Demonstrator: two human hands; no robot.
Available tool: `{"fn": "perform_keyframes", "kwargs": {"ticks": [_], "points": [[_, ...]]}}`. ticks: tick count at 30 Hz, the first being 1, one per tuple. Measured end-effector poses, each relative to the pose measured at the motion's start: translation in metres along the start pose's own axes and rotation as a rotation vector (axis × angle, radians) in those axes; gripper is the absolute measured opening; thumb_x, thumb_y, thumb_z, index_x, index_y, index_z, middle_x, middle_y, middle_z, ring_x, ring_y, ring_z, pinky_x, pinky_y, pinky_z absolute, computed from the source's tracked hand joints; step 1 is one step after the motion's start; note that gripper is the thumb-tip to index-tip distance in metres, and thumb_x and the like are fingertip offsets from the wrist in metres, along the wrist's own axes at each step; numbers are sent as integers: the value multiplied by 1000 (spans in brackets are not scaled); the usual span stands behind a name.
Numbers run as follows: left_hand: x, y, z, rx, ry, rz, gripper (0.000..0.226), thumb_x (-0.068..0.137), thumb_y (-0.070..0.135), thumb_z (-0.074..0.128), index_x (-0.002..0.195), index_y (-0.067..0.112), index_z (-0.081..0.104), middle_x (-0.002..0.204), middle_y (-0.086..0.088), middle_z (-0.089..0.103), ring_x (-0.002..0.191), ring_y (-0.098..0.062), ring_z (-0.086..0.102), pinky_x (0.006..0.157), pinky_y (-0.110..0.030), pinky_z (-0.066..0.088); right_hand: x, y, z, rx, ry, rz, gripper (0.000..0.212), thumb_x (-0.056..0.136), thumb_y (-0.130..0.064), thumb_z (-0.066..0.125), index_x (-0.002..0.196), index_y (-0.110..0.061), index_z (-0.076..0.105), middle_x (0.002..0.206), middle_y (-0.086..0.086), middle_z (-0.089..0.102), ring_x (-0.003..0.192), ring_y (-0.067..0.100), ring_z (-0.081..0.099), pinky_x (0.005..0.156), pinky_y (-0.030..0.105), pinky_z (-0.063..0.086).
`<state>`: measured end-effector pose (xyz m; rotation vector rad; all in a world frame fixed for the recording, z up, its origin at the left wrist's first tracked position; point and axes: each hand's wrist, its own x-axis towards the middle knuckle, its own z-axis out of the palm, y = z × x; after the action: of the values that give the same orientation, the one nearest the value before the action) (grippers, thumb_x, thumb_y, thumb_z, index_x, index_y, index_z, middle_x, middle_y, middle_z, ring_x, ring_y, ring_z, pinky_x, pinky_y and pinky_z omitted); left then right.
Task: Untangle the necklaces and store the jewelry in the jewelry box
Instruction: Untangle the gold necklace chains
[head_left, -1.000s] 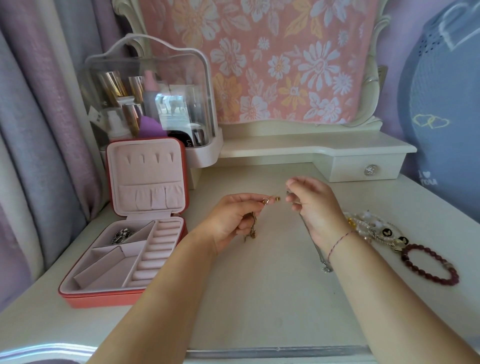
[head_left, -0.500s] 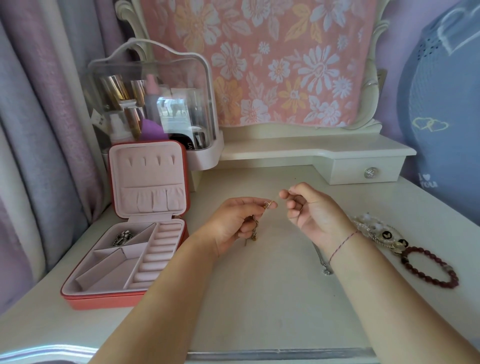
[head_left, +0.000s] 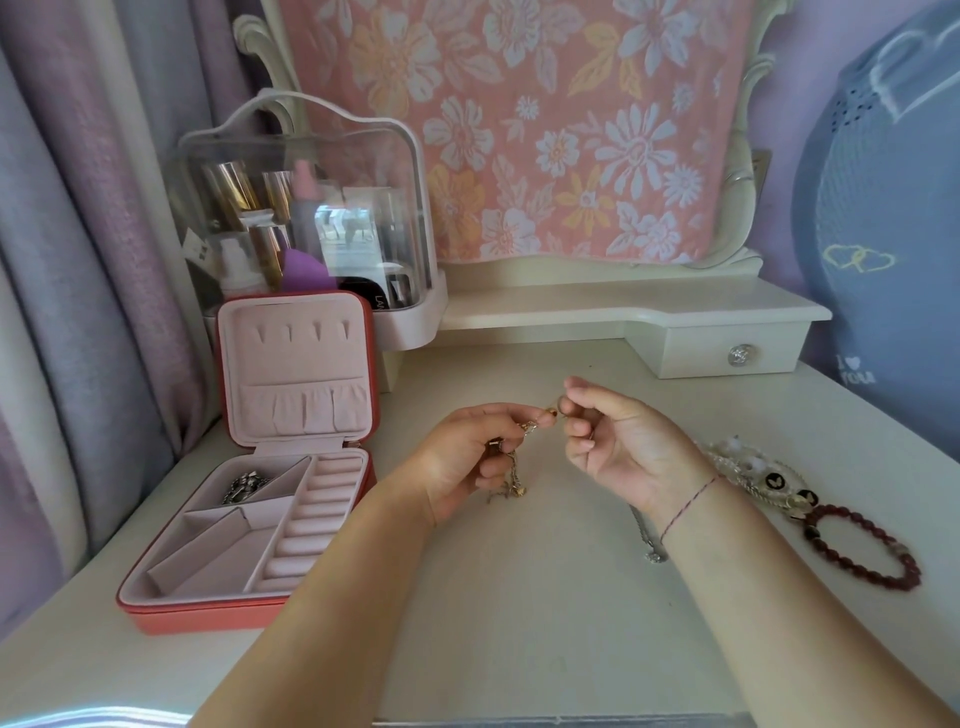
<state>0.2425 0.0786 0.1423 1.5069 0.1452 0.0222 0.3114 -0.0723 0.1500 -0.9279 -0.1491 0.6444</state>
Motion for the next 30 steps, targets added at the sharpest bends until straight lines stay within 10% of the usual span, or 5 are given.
{"fn": "perform_keyframes", "kwargs": {"ticks": [9, 30], "points": [[0, 0, -1, -15, -5, 19, 25, 66, 9, 50, 81, 16, 69, 61, 3, 35, 41, -9, 24, 40, -17, 19, 0, 3, 0, -89, -53, 21, 17, 89, 3, 52, 89, -9, 65, 76, 4, 53, 48, 6, 46, 43, 15, 35], [0, 1, 0, 9, 57, 73, 21, 92, 1, 49, 89, 13, 66, 63, 2, 37, 42, -8, 26, 39, -18, 18, -1, 8, -1, -501, -1, -193, 6, 87, -8, 65, 82, -10, 64, 70, 2, 62, 41, 6, 27, 41, 17, 21]]}}
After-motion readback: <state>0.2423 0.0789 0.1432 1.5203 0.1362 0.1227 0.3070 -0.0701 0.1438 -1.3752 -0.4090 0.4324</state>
